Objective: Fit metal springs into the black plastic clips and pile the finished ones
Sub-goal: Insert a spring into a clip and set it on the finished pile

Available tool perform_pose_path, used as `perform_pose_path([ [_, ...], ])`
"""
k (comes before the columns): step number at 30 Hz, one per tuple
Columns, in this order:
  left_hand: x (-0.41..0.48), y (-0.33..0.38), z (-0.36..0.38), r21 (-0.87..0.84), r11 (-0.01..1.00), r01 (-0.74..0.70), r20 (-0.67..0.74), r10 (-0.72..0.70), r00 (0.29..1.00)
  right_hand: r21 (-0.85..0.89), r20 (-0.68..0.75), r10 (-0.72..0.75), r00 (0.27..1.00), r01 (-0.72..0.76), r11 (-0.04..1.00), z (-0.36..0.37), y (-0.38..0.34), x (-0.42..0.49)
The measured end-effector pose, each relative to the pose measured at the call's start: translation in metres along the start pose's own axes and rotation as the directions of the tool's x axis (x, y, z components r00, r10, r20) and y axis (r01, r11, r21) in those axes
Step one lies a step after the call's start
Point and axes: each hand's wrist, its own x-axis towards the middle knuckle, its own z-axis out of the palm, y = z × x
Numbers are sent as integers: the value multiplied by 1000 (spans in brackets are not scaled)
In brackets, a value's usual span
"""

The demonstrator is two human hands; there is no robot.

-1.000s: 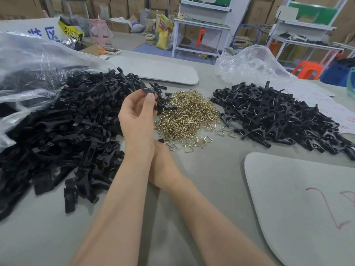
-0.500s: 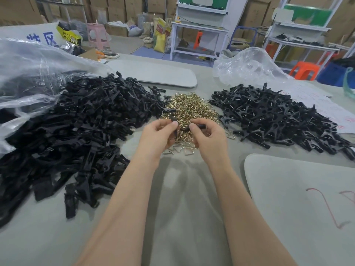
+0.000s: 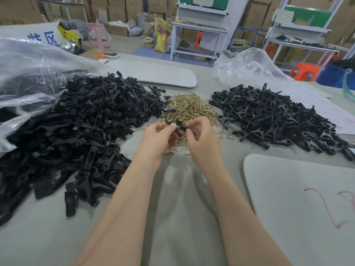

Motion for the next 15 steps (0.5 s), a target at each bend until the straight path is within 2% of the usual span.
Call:
perform_pose_path([
  [4, 1, -1, 1, -24, 1000, -10, 8, 10, 1000, -33, 11, -40, 999, 41, 999, 0, 1, 0],
  [10, 1, -1, 0, -10, 1000, -12, 4, 12, 1000, 166, 46, 73, 996, -80, 983, -2, 1, 3],
  [15, 4, -6, -1, 63, 996, -63, 41, 61, 997, 384, 53, 243, 969, -244, 891, -5, 3, 5],
])
